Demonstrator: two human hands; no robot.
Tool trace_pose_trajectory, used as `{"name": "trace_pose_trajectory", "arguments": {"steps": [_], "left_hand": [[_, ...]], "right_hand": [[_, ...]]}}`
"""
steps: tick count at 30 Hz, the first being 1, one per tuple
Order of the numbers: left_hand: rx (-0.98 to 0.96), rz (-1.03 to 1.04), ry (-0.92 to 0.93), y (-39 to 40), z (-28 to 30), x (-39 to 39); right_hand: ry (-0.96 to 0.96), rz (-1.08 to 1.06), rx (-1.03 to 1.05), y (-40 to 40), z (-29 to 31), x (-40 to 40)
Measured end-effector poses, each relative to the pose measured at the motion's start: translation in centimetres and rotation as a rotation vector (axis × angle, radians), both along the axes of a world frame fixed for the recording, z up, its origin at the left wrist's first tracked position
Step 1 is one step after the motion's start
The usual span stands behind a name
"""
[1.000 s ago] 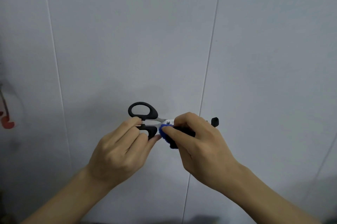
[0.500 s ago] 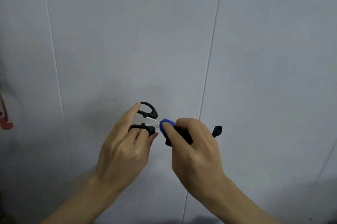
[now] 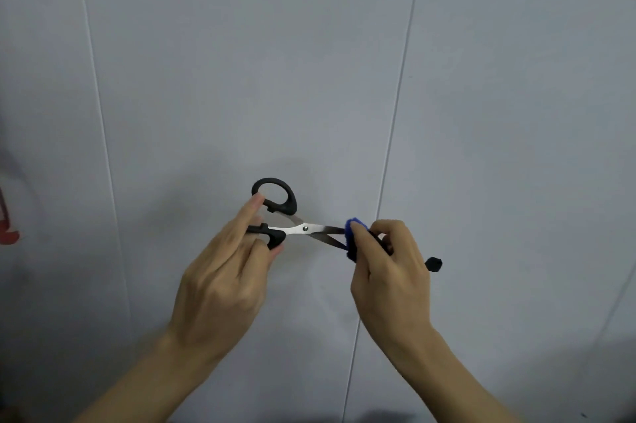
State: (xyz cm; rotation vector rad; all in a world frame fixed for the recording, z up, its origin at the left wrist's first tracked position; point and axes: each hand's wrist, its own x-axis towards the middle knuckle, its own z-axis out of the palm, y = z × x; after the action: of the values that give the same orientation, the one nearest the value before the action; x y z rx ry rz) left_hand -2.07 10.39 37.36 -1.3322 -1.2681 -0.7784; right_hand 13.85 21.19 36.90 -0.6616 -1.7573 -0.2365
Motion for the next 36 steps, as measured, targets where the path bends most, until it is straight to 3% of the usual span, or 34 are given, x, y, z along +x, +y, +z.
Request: {"name": "trace_pose_trajectory", "arguments": {"steps": [10, 19, 27, 36], "left_hand": [[-0.12, 0.038, -0.014, 0.5, -0.5, 0.8], [-0.063, 0.071, -0.03, 0.0, -0.2, 0.0], [-0.087, 0.046, 0.013, 0.1, 0.1, 1.3], [-0.075, 0.064, -0.04, -0.2, -0.2, 0.0]], "right_hand": [[0.015, 0.003, 0.29, -2.9, 0.5, -2.0], [0.068, -0.082, 0.109, 0.4, 1.2, -0.6], [0.017, 0.005, 0.314, -2.9, 1.5, -2.1], [0.061, -0.087, 0.183, 0.6, 1.8, -1.4]]}}
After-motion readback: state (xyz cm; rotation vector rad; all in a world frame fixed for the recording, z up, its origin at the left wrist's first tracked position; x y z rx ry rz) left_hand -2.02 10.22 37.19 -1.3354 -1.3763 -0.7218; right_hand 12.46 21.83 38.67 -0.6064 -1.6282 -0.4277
